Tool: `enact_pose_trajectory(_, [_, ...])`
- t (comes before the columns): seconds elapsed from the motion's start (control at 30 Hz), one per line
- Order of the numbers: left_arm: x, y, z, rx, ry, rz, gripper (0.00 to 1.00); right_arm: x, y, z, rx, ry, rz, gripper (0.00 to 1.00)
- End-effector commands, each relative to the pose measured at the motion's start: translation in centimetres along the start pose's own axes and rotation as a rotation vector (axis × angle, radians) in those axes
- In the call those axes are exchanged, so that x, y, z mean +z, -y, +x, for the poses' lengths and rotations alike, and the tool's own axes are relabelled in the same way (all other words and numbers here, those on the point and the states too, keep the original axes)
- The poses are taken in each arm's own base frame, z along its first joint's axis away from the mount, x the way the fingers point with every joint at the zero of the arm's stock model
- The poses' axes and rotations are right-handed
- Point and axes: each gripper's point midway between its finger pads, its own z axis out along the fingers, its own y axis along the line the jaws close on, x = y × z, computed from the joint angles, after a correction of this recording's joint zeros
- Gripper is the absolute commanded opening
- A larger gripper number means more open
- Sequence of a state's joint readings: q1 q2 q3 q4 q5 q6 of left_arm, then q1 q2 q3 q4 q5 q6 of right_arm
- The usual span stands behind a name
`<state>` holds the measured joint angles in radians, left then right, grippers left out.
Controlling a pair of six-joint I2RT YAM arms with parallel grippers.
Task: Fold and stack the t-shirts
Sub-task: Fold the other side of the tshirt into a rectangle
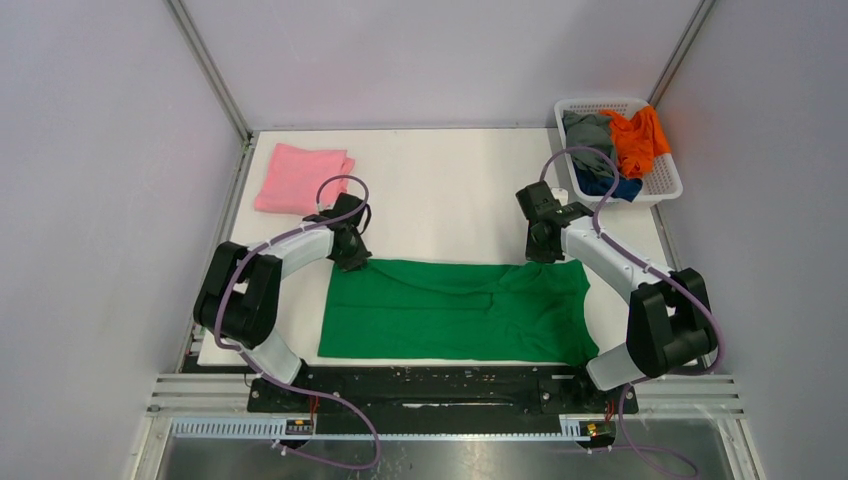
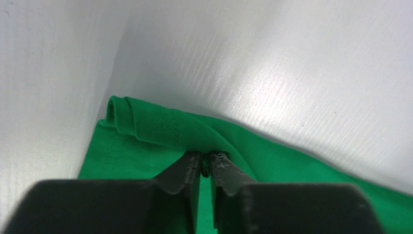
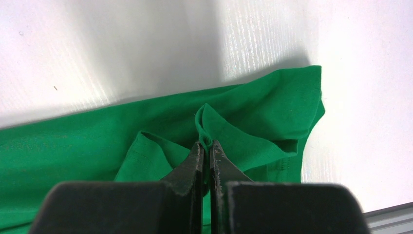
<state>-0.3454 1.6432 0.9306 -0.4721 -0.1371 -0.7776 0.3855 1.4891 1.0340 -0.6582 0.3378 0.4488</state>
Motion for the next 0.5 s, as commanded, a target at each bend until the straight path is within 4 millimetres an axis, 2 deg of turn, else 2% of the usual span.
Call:
enact_pose_trajectory(0.0, [-1.0,1.6,-1.6,-0.005,0.050,0.058,0.00,-0.4,-0.3,-1.4,0.013,0.032,-0.014,0.00])
enact_pose_trajectory(0.23, [-3.8,1.0,-2.3,-0.006,0.107,0.076,0.00,-1.1,0.5,-1.4,0.013,0.045,0.006,0.00])
enact_pose_trajectory(0.47, [-5.8,-1.4,-0.7,0.007,0.095,0.041,0.00,-2.1,1.8,-0.3,0.014,0.049,0.019,0.00])
